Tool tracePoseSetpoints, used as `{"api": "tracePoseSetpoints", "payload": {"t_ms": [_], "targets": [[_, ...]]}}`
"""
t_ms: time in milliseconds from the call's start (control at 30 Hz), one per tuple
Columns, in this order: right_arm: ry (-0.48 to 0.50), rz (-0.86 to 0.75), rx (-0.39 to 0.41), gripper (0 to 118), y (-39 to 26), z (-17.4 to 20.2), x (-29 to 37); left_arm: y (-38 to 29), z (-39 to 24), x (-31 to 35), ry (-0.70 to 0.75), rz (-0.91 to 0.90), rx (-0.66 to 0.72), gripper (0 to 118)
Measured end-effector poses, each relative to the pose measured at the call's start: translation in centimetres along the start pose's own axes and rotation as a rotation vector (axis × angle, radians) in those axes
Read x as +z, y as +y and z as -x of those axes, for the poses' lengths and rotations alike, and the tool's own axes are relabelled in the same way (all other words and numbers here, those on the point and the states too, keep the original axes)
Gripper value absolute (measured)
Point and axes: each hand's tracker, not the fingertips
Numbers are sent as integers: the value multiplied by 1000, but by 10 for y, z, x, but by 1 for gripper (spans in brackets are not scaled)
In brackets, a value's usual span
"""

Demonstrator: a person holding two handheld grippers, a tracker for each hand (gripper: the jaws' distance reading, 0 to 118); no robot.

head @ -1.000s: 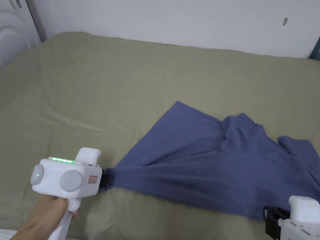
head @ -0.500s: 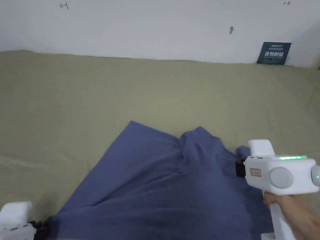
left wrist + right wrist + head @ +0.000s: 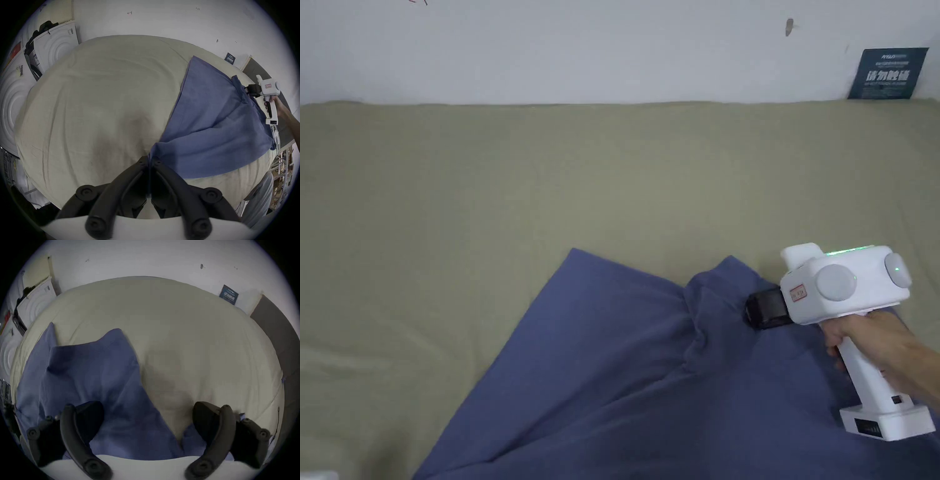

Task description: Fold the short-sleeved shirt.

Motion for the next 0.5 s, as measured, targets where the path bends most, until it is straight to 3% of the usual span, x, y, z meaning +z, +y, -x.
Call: {"api": "tracePoseSetpoints", "payload": {"t_ms": [67,100,167,200,233,267,333,500], "targets": [[-6,-3,8,100,-2,1,2,1,1,-1,-2,0,4,3],[-6,-3,13,85,-2,1,5,0,2,-1,-4,-1,5,3],[17,-28,14,35,-3,9,31,0,4,-2,-7,2,24,3],[10,-62,27,20,-5,11,42,1,4,-2,-6,5,30,3],[6,-91,42,20,-7,13,55,0,1,0,-1,5,30,3],[10,-88,36,0,-6,5,52,1,-2,1,3,5,26,3],[47,-124,35,0,-10,3,74,0,-5,3,20,1,11,3],[20,-293,46,0,-38,5,168,4,-9,25,37,-34,7,3]]}}
